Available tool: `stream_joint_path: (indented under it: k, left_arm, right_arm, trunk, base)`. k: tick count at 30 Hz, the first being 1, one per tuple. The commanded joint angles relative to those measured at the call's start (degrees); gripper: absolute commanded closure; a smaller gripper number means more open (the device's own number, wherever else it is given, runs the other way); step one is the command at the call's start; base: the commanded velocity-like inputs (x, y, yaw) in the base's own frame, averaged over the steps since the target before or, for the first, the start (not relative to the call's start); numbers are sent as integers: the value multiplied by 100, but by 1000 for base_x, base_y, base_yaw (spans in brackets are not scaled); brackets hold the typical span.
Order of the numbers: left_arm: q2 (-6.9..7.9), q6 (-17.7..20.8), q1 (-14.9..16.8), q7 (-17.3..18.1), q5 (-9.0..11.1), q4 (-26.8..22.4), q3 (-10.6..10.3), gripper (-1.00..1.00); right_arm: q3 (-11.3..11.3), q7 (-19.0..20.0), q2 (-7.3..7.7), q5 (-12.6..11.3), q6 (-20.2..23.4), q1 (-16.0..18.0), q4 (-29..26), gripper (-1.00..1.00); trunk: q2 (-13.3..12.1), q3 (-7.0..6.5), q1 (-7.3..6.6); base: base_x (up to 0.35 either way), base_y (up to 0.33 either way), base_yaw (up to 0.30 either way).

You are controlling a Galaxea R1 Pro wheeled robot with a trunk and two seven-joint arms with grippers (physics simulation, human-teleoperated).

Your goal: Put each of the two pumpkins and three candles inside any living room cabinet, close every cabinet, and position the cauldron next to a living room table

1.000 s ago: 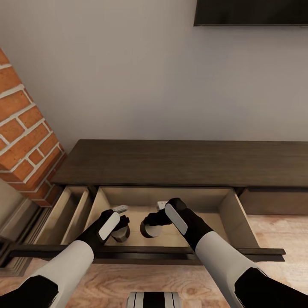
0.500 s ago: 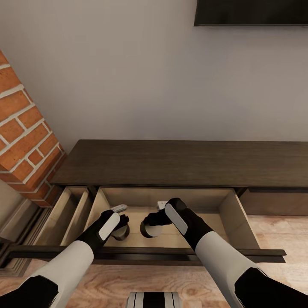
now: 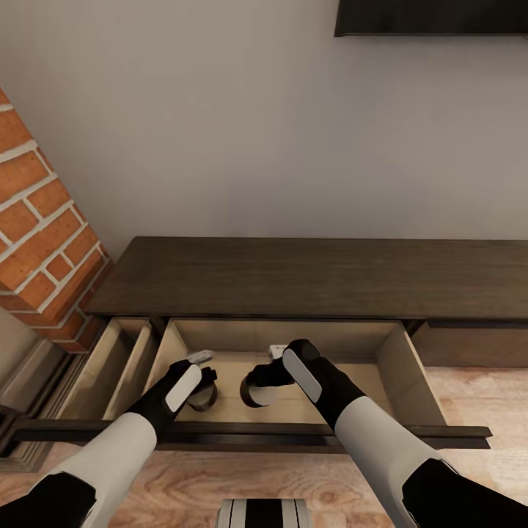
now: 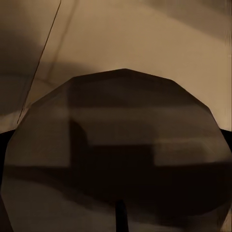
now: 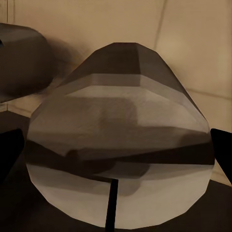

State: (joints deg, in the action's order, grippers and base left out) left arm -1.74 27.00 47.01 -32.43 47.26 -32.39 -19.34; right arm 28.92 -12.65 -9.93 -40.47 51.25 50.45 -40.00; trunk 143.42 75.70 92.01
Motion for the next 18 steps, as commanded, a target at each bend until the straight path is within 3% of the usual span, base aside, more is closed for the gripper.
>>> stream_joint_path:
  k: [1, 4, 10, 11, 18]
  left_arm:
    - [3, -97, -3, 2, 18, 35, -3, 100]
    - [-25, -417, -1, 7, 5, 322, -14, 100]
    - [-40, -500, 1, 16, 3, 421, -17, 100]
    - [-39, -502, 1, 16, 3, 424, -17, -100]
    - [-37, -503, 0, 17, 3, 425, -17, -100]
  right_arm:
    - [0, 2, 0, -5, -1, 0, 0, 100]
    - [0, 0, 0, -5, -1, 0, -3, 100]
    - [0, 3, 0, -5, -1, 0, -8, 100]
    - [0, 1, 0, -5, -1, 0, -8, 100]
    - [0, 4, 0, -5, -1, 0, -8, 100]
  trunk:
    - [0, 0, 0]
    - [0, 0, 0]
    - [0, 0, 0]
    - [0, 0, 0]
    - [0, 0, 0]
  base:
    - [0, 0, 0]
    - [0, 0, 0]
    - [0, 0, 0]
    - [0, 0, 0]
    - [0, 0, 0]
